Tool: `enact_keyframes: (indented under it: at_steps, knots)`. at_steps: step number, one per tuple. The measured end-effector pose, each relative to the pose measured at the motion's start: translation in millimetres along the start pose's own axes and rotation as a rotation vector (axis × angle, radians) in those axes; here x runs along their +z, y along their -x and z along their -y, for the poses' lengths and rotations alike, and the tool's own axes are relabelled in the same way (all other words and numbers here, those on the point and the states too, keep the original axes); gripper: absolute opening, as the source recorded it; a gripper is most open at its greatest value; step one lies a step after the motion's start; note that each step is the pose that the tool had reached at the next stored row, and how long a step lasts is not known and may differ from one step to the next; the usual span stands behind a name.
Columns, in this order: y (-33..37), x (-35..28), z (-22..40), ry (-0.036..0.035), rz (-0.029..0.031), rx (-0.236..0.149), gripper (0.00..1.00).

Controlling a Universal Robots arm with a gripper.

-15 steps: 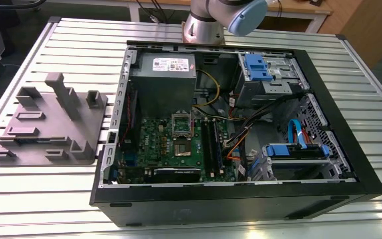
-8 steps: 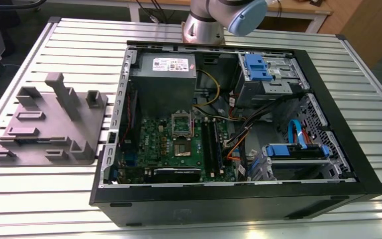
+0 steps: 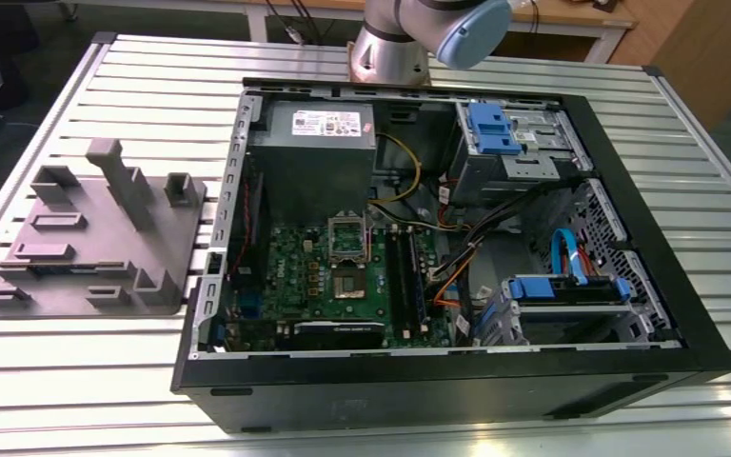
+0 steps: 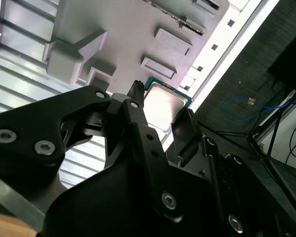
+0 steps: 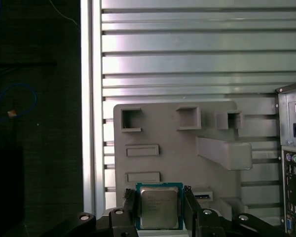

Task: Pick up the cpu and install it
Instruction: 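Pick up the cpu and move it towards the insertion slot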

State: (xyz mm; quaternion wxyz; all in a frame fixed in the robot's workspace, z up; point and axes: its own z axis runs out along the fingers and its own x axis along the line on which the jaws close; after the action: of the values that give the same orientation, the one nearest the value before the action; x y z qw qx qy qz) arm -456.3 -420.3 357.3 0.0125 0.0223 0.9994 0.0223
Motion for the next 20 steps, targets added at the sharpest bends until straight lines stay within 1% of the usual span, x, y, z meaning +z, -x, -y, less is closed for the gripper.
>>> enact_keyframes:
  at_steps: [1,8,10,16,20]
  knots:
    - [0.0,-0.8,0.0,0.0001,0.0001,0.0,0.47]
    - [0.0,-1.0,-0.1,0.0,0.0,0.0,0.47]
    - [1.1,-1.3,-0.1,-0.0002,-0.0004,0.0,0.47]
    - [9.9,-0.8,-0.5,0.0,-0.0002,0.0,0.47]
    - [17.8,-0.6,-0.8,0.0,-0.0003,0.0,0.47]
